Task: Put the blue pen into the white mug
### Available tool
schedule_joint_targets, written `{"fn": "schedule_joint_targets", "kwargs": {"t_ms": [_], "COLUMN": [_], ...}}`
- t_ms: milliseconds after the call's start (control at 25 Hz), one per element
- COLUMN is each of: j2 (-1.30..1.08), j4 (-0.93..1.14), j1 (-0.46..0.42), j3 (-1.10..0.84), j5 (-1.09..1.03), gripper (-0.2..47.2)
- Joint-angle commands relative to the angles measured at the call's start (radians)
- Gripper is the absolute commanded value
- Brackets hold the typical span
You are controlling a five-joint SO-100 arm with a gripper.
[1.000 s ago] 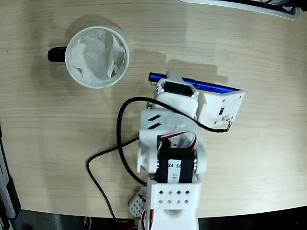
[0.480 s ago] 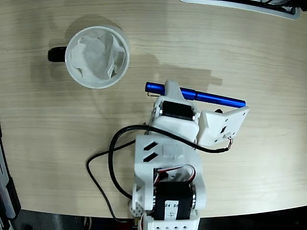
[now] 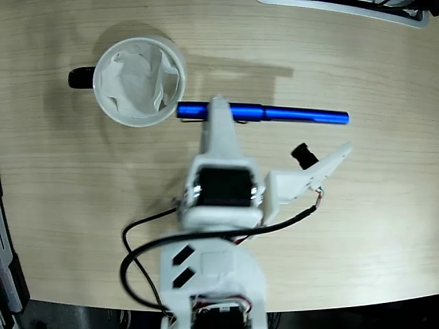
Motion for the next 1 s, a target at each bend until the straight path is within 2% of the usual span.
{"fn": "schedule_joint_targets", "kwargs": {"t_ms": [0, 360, 560, 960], "j2": [0.103, 0.270, 0.325, 0.377], "j4": [-0.035, -0.305, -0.448, -0.572], "j1": [-0.041, -0.144, -0.149, -0.137], "j3": [0.023, 0.212, 0.273, 0.331], "j5": [0.023, 0.054, 0.161, 0.422], "gripper": [0.1, 0.1, 0.1, 0.0]}}
